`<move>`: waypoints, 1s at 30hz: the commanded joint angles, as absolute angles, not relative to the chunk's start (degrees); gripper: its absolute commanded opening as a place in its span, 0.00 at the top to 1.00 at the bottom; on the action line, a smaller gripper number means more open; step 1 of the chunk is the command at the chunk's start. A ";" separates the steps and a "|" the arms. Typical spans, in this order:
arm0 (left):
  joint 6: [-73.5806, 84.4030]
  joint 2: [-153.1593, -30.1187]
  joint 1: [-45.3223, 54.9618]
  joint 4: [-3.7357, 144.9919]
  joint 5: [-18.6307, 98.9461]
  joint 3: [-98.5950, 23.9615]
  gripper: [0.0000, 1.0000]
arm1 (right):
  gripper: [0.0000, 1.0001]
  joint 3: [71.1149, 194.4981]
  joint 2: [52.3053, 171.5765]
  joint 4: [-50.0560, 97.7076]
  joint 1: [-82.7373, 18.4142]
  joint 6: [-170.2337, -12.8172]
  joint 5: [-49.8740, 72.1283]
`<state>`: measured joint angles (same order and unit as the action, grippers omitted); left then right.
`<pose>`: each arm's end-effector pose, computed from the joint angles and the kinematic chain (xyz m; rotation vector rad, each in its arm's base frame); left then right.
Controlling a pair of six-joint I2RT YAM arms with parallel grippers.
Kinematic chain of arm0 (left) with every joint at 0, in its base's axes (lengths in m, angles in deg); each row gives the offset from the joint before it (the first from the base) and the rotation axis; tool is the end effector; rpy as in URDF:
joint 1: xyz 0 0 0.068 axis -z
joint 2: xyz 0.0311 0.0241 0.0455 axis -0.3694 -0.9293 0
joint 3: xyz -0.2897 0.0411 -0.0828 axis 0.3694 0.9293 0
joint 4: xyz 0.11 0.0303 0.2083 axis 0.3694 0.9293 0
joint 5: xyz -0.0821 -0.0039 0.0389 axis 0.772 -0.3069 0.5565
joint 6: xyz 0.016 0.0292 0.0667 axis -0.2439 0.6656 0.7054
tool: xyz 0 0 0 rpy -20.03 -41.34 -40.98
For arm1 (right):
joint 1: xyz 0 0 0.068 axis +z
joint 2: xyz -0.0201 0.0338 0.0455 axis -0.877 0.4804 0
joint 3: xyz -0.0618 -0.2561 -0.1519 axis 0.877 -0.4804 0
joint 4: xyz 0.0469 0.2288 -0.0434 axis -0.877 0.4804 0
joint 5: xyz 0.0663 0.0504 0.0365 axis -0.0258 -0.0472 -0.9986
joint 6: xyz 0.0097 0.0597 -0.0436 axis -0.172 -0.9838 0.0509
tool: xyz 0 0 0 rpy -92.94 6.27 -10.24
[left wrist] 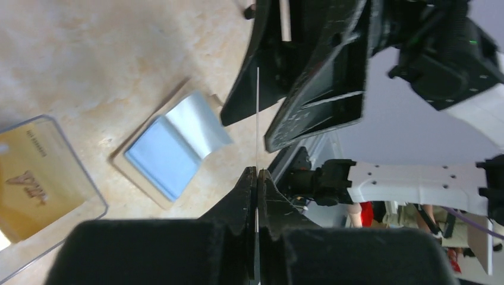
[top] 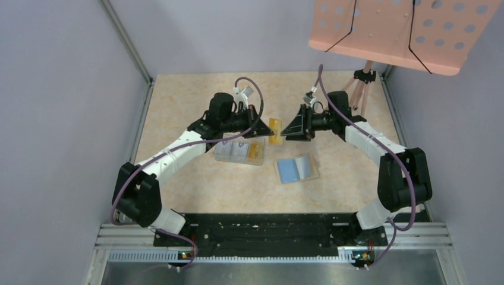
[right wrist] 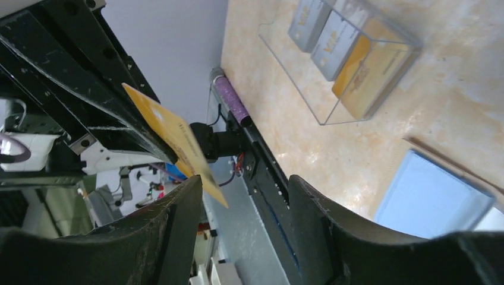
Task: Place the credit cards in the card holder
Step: Insert the credit card into the card holder.
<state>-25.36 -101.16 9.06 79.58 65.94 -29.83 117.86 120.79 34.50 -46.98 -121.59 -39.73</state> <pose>0.2677 -0.2001 0.3317 0.1888 2.2491 -1.3537 0.2984 0.1311 0.2857 -0.1317 2.3637 1.6143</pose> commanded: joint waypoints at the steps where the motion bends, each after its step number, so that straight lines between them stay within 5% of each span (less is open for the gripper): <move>1: -31.92 -101.72 9.08 64.95 74.39 -27.88 1.00 | 0.47 114.76 117.79 18.41 -46.92 -128.96 -47.73; 11: -33.63 -101.34 9.07 61.87 75.14 -25.14 1.00 | 0.77 110.13 116.68 -1.99 -45.60 -142.83 -51.95; 15: -33.72 -101.35 9.08 61.82 74.81 -24.77 1.00 | 1.00 109.84 116.88 -4.77 -44.80 -144.31 -52.67; 19: -33.54 -101.19 9.01 63.29 73.07 -24.01 0.95 | 1.00 110.62 117.07 0.82 -44.83 -140.29 -52.16; 24: -32.84 -100.69 9.02 67.16 69.53 -22.27 0.81 | 1.00 115.76 118.03 26.56 -45.80 -121.38 -48.12; 30: -32.37 -102.91 9.50 69.77 67.96 -20.39 0.80 | 1.00 117.96 121.72 49.74 -47.73 -103.31 -38.93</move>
